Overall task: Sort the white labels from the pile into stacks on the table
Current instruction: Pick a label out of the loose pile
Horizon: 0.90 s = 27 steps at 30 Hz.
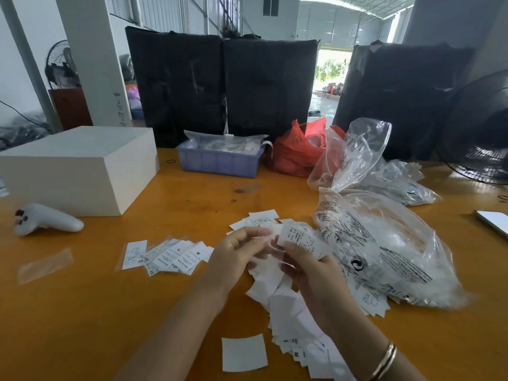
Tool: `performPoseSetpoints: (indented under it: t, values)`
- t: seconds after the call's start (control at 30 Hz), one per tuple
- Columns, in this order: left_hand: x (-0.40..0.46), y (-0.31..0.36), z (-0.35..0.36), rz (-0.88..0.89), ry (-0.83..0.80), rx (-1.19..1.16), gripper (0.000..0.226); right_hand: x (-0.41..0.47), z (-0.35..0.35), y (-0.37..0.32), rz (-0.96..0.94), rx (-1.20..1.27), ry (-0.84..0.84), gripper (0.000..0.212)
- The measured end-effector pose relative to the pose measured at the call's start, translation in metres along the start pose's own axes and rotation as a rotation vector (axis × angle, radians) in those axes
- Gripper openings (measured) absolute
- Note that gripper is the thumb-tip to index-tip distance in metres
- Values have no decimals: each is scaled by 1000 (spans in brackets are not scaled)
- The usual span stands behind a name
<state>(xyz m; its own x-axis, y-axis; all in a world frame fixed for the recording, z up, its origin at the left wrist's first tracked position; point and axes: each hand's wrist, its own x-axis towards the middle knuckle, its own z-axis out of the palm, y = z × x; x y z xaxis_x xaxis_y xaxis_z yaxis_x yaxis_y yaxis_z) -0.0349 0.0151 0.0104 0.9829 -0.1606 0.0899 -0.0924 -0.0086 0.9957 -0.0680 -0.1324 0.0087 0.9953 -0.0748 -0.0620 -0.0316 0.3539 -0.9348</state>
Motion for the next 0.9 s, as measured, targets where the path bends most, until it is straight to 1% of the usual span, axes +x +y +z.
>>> performPoseSetpoints:
  t: [0.07,0.17,0.23,0.27,0.37,0.4,0.5,0.6,0.67,0.73,0.8,0.9]
  values:
    - [-1,2,-1,7,-3,14,23,0,0,-1,7,-13,-19,22]
    - [0,2,-2,12,48,30,17,0,0,0,-9,-47,-48,24]
    - [0,2,-3,24,67,23,12,0,-1,-1,-17,-33,-11,28]
    - [-1,3,-3,39,64,17,11,1,-2,-2,-28,-32,7,26]
    - [-1,4,-4,110,33,0,28,0,-5,-6,-93,-24,23,10]
    - [0,4,-4,134,25,15,29,0,-5,-7,-117,-29,29,9]
    - [2,0,-4,235,-6,144,21,0,-6,-9,-152,-116,39,20]
    - [2,-4,-2,315,-11,285,6,0,-6,-8,-160,-199,80,18]
    - [2,-7,-2,353,7,369,13,-1,-7,-6,-174,-244,91,15]
    - [2,-8,-3,388,7,418,15,-1,-7,-5,-194,-299,82,13]
    - [2,-8,-4,395,-2,420,12,-1,-8,-4,-206,-314,78,19]
    - [2,-8,-4,393,7,421,10,0,-8,-3,-212,-333,70,35]
